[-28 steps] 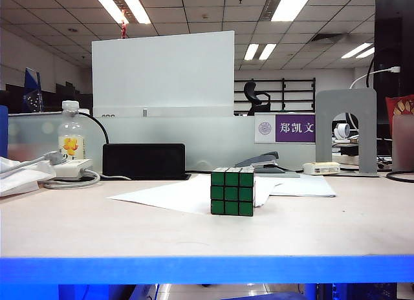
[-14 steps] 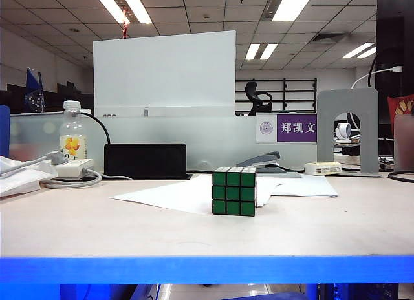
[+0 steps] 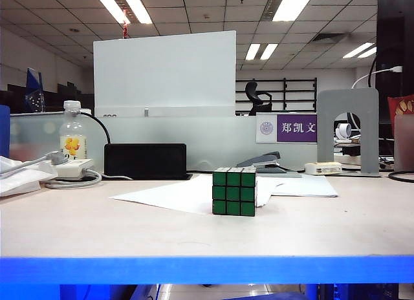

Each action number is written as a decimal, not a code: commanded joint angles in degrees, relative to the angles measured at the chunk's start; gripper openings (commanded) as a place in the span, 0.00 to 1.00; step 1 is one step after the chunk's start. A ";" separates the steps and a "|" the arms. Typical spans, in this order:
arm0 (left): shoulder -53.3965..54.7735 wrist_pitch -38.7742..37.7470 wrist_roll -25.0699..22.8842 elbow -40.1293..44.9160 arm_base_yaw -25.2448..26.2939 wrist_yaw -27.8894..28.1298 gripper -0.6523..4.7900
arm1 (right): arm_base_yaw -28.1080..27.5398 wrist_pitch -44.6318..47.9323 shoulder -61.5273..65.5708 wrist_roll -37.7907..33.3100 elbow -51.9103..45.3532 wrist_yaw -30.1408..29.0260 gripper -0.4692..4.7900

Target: Rotate the Rubik's Cube so that the bottom side is facing up.

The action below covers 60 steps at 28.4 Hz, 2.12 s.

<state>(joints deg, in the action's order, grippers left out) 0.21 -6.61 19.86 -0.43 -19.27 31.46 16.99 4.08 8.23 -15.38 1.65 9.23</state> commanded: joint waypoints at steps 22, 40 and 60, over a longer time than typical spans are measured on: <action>-0.11 2.14 -14.40 -0.02 12.41 -22.95 0.22 | -10.64 -2.86 -0.04 -1.05 -1.55 -12.37 0.41; -0.11 -3.41 -13.20 -0.07 12.39 -24.20 0.22 | -10.64 -4.28 -0.07 -1.09 -1.55 -12.37 0.41; -0.11 -3.41 -13.20 -0.07 12.41 -24.20 0.22 | -25.81 -3.63 -8.07 -1.09 -1.55 -12.31 0.41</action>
<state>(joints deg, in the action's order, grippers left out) 0.19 -9.06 6.46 -0.49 -6.98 7.51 -7.22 -1.41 0.14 -16.27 0.58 -3.09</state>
